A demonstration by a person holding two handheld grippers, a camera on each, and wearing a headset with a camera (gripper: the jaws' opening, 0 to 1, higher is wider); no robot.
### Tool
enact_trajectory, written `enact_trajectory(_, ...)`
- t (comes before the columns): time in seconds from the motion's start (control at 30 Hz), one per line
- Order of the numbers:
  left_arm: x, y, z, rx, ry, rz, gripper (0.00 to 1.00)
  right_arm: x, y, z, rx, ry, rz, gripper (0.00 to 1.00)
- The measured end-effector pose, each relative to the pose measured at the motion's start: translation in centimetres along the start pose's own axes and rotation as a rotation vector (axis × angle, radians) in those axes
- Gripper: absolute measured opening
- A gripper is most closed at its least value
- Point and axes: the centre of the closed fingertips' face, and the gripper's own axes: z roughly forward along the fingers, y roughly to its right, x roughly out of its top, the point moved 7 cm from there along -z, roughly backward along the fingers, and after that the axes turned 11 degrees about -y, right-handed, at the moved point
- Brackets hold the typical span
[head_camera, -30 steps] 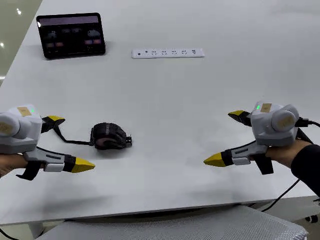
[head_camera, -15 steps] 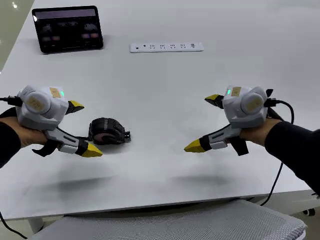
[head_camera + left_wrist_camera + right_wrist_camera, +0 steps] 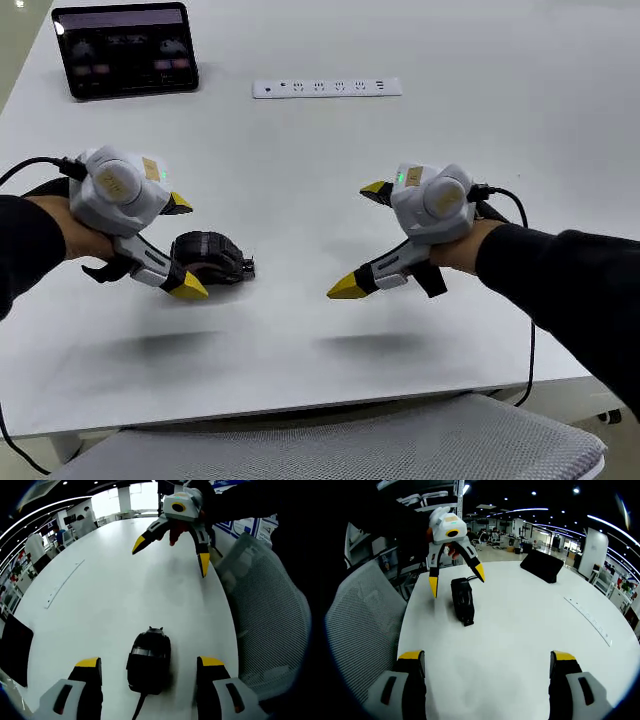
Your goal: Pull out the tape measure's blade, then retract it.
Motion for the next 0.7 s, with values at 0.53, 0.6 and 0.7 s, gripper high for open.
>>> enact_trajectory(0.53, 0.4, 0.2, 1.3, -0.01, -0.097, 0.202, 0.31, 3.7, -0.4, 3.7, 0.095, -0.01, -0.101, 0.78)
enact_trajectory(0.6, 0.6, 0.3, 1.4, -0.006, -0.105, 0.189, 0.31, 3.7, -0.8, 4.2, 0.107, -0.02, -0.116, 0.76)
enact_trajectory(0.7, 0.5, 0.1, 1.6, -0.002, -0.116, 0.155, 0.3, 3.8, -1.6, 5.1, 0.122, -0.037, -0.128, 0.73)
